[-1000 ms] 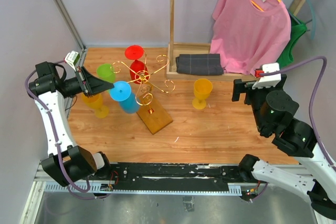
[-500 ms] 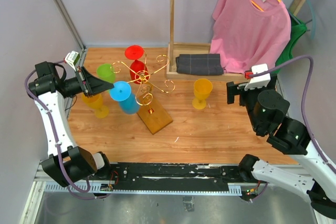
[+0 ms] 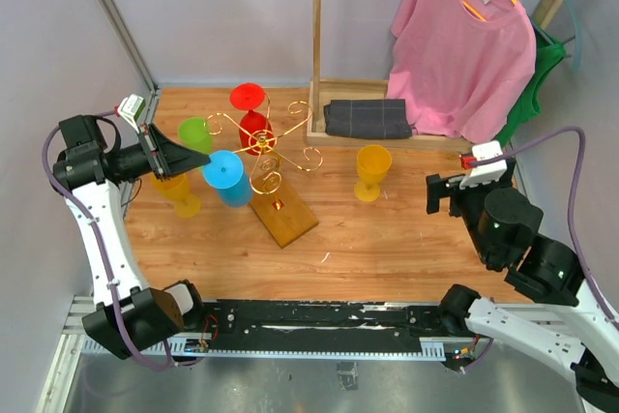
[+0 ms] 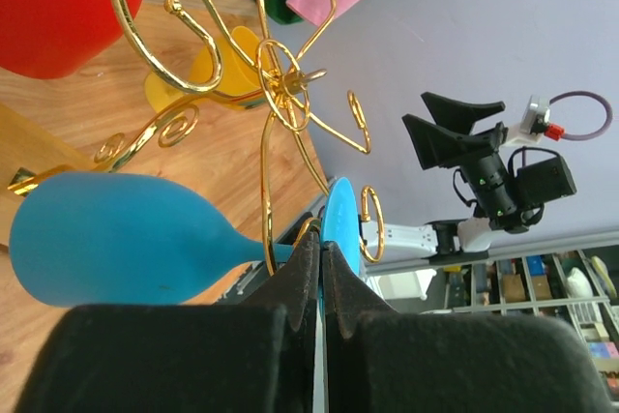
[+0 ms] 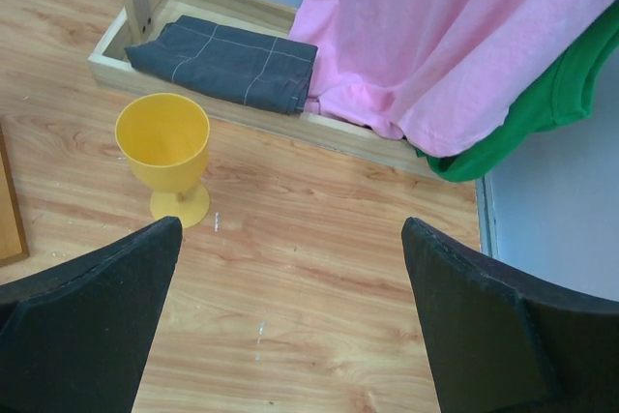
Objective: Take the wine glass off the wine glass rack
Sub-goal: Pick up the wine glass from the wine rack.
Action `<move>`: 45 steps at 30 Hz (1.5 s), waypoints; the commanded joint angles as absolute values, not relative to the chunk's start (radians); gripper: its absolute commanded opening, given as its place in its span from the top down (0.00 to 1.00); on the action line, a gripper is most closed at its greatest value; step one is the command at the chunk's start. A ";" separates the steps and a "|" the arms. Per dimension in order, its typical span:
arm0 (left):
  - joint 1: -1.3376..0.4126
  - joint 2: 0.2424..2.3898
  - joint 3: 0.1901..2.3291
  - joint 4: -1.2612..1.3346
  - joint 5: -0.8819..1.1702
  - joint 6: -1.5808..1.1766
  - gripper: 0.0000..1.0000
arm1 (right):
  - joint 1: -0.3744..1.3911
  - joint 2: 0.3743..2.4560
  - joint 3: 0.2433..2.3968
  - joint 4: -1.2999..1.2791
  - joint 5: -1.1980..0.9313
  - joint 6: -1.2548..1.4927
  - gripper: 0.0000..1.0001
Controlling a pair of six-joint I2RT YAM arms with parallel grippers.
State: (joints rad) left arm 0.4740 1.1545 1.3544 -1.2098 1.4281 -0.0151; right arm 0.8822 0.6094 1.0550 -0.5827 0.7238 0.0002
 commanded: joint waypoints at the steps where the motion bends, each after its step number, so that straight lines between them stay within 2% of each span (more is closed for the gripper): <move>1: 0.468 1.116 1.338 -1.060 1.498 -0.230 1.00 | 0.897 0.553 1.031 -0.646 0.720 0.060 0.01; 9: 0.468 1.089 1.297 -0.943 1.491 -0.371 1.00 | 0.897 0.539 1.005 -0.652 0.704 0.098 0.01; 32: 0.470 1.088 1.282 -0.931 1.453 -0.478 1.00 | 0.897 0.532 0.997 -0.657 0.717 0.083 0.01; 45: 0.529 1.103 1.298 -0.925 1.430 -0.483 1.00 | 0.897 0.513 0.999 -0.681 0.730 0.086 0.01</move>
State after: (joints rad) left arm 0.5098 1.1030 1.2823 -0.9352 1.4033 -0.3683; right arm 0.8822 0.5259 0.9989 -0.6651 0.7071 0.0761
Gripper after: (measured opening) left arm 0.015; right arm 0.986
